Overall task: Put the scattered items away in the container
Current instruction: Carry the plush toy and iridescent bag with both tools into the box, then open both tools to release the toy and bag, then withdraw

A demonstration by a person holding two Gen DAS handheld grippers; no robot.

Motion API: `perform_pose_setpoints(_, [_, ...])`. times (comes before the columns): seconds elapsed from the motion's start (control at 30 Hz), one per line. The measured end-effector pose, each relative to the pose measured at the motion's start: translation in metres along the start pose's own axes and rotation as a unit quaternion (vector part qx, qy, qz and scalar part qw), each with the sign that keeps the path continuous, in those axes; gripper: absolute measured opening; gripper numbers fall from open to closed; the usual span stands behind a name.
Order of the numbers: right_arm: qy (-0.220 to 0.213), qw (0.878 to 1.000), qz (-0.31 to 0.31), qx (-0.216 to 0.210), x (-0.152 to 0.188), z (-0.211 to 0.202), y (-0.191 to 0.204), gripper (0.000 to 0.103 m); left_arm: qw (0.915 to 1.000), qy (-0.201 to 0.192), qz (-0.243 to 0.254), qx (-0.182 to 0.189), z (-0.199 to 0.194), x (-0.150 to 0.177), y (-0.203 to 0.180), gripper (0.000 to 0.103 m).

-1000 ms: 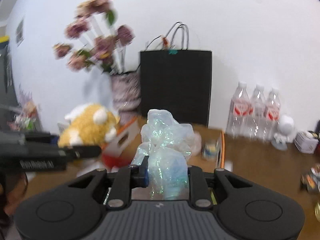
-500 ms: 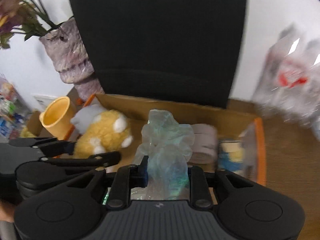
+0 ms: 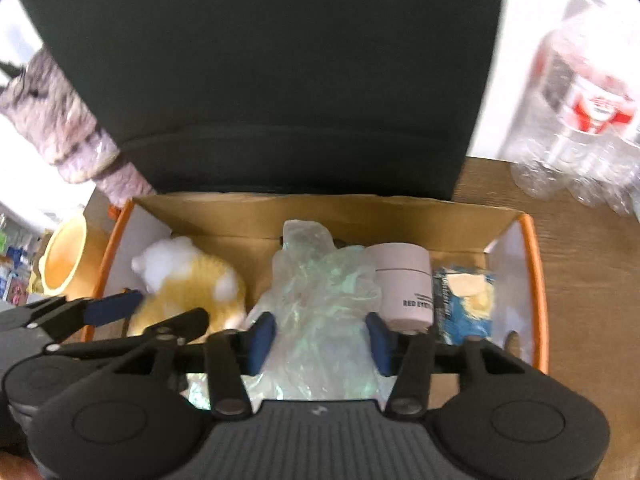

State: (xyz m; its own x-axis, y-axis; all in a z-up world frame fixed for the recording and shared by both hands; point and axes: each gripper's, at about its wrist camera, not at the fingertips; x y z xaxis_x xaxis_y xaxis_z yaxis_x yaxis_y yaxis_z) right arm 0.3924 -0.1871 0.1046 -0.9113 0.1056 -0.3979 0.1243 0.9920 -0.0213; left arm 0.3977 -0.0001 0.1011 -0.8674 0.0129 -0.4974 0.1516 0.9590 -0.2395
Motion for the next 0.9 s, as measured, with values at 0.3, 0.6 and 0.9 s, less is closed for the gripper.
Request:
perform_pose_setpoints(0.3, [0.004, 1.000, -0.018, 0.021, 0.017, -0.039, -0.003, 0.067, 1.0000, 0.006, 0.000, 0.002, -0.041, 0.014, -0.008, 0.083])
perform_pose_setpoints(0.6, [0.028, 0.997, -0.054, 0.053, 0.062, -0.070, -0.002, 0.067, 0.9999, -0.006, 0.015, -0.003, -0.088, 0.049, -0.028, 0.098])
perform_pose_setpoints(0.9, [0.014, 0.998, -0.043, 0.050, 0.112, -0.096, -0.012, 0.068, 0.9997, 0.002, 0.021, 0.010, -0.110, 0.091, -0.046, 0.103])
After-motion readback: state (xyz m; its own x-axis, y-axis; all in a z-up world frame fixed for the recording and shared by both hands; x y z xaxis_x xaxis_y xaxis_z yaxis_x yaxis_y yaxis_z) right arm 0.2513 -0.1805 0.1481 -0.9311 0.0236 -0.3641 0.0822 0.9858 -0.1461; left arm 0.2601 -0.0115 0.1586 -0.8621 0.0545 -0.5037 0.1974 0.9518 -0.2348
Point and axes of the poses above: each gripper's, at about its wrist camera, not at the fingertips, and z roughly the way its jaws point, y to its left, x to its underside, and after that the axes turned 12 degrees about x, right-handed
